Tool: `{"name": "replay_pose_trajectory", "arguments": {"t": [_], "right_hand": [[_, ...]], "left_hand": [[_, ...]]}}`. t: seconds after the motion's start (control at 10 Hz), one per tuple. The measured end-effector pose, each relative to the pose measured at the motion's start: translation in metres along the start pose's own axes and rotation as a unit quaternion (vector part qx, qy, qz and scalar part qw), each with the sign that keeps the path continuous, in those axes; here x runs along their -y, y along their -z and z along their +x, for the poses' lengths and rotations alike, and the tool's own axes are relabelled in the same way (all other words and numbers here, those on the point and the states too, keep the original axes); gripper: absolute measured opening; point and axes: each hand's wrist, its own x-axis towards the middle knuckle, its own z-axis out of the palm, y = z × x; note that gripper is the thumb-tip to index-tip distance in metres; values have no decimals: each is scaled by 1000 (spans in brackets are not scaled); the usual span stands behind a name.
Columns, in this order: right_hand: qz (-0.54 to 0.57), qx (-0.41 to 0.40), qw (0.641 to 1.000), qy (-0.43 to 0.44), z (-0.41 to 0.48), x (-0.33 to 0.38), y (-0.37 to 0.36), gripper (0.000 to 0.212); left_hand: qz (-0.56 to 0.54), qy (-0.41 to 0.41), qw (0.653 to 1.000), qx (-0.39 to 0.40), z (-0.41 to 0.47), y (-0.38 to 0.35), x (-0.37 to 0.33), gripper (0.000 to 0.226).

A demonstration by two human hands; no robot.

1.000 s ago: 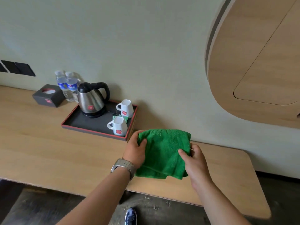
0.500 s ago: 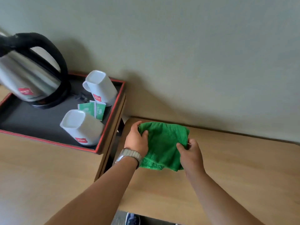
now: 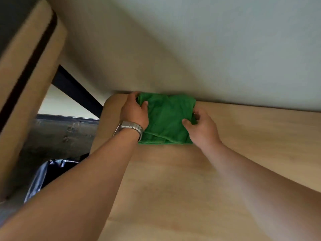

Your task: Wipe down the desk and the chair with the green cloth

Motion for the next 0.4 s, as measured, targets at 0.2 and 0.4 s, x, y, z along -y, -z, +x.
{"name": "replay_pose_trajectory", "arguments": {"t": [0.2, 0.4], "right_hand": [[-28, -35, 998, 47, 5, -5, -5, 27], [-90, -63, 993, 38, 2, 8, 6, 37]], "left_hand": [[-11, -58, 998, -20, 14, -12, 27, 36], [-41, -84, 995, 18, 15, -9, 39, 36]]}}
